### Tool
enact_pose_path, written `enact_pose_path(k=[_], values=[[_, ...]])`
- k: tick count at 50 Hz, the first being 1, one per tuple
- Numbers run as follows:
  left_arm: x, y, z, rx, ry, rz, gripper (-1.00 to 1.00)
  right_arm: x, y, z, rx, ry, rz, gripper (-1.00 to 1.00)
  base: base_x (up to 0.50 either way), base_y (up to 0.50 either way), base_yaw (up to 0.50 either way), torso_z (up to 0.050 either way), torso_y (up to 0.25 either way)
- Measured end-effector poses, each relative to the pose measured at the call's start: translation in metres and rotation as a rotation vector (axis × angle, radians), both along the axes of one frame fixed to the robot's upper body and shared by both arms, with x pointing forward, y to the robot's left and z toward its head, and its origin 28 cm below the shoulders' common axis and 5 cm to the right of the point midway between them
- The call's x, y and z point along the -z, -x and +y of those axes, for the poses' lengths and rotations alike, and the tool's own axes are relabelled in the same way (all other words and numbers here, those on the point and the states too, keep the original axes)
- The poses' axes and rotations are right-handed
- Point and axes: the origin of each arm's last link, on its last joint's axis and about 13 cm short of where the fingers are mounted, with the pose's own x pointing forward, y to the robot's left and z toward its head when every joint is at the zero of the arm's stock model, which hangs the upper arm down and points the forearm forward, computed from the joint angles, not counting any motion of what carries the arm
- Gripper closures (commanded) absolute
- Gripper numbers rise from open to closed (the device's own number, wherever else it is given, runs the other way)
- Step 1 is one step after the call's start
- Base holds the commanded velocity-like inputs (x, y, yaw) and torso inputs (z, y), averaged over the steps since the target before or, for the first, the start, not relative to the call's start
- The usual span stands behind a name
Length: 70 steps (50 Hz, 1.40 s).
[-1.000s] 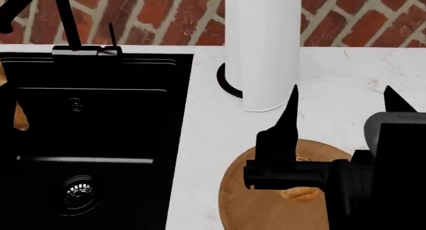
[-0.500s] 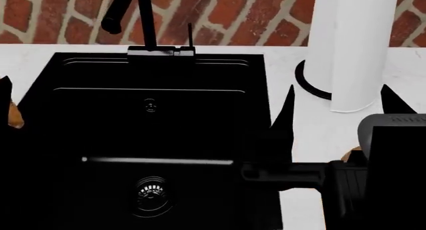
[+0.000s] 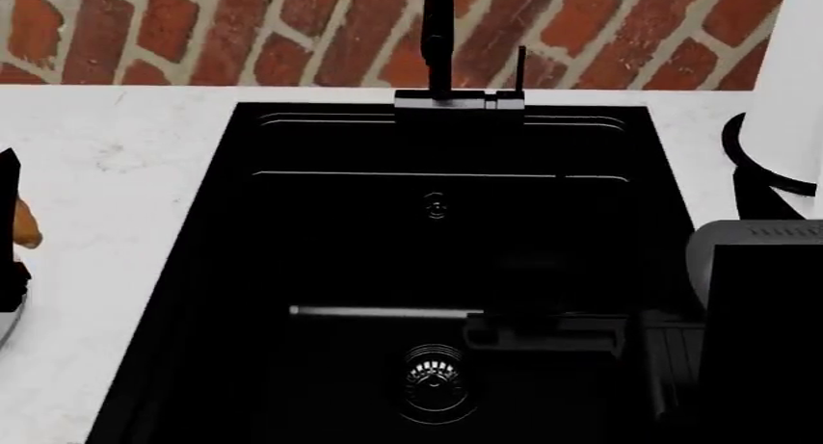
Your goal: Place the pastries on the plates.
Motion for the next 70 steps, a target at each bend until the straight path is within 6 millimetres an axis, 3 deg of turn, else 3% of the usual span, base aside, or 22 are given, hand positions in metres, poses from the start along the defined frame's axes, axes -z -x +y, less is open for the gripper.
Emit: enact_pose_path(k=[26,49,70], values=[[-0.001,0.000,0.000,0.001,-0.004,-0.003,1.00,0.001,0.000,0.001,-0.008,0.002,0.000,-1.00,0.00,0.48,0.00,0.000,0.000],[-0.002,-0.002,-0.003,0.013,-0.011,-0.001,1.00,0.002,-0.001,0.002,-0.017,-0.001,-0.008,-1.00,0.19,0.10,0.00,0.000,0.000],[-0.037,-0.034,-0.003,0.048,-0.361,0.190,1.00,0.009,-0.004,-0.001,-0.004,-0.026,0.018,-1.00,0.00,0.00,0.00,0.000,0.000]])
